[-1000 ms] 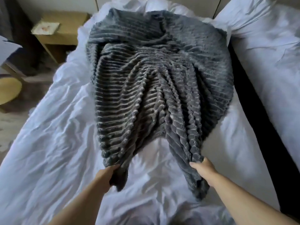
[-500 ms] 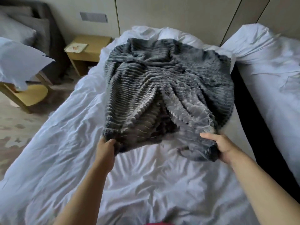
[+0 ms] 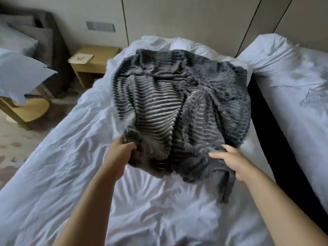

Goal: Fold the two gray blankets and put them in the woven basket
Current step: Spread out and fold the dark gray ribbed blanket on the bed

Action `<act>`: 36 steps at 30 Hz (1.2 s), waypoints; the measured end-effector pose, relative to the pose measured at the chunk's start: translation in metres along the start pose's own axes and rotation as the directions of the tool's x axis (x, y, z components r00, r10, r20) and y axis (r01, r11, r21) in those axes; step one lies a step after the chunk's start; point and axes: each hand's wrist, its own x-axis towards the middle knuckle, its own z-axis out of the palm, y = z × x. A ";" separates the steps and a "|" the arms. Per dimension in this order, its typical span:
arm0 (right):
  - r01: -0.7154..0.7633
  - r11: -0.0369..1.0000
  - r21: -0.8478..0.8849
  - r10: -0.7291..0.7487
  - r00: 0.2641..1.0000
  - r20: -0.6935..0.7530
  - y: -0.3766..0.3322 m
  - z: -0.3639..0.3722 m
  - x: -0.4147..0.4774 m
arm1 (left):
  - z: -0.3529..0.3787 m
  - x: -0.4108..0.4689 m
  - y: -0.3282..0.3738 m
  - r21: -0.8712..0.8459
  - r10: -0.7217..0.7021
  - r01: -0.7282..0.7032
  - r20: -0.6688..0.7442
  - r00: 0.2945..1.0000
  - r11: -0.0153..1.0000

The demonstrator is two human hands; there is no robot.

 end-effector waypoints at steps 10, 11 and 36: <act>0.096 0.819 0.566 -0.353 0.862 0.364 -0.088 0.072 -0.063 | 0.093 -0.019 0.023 -0.220 0.079 0.020 0.430 0.899 0.975; 0.173 0.817 0.550 -0.404 0.853 0.332 -0.089 0.070 -0.061 | 0.097 -0.014 0.025 -0.234 0.068 0.050 0.471 0.880 0.971; 0.438 0.835 0.333 -0.443 0.894 -0.065 -0.096 0.021 0.015 | 0.108 0.057 0.043 0.236 -0.130 0.075 0.227 0.965 0.969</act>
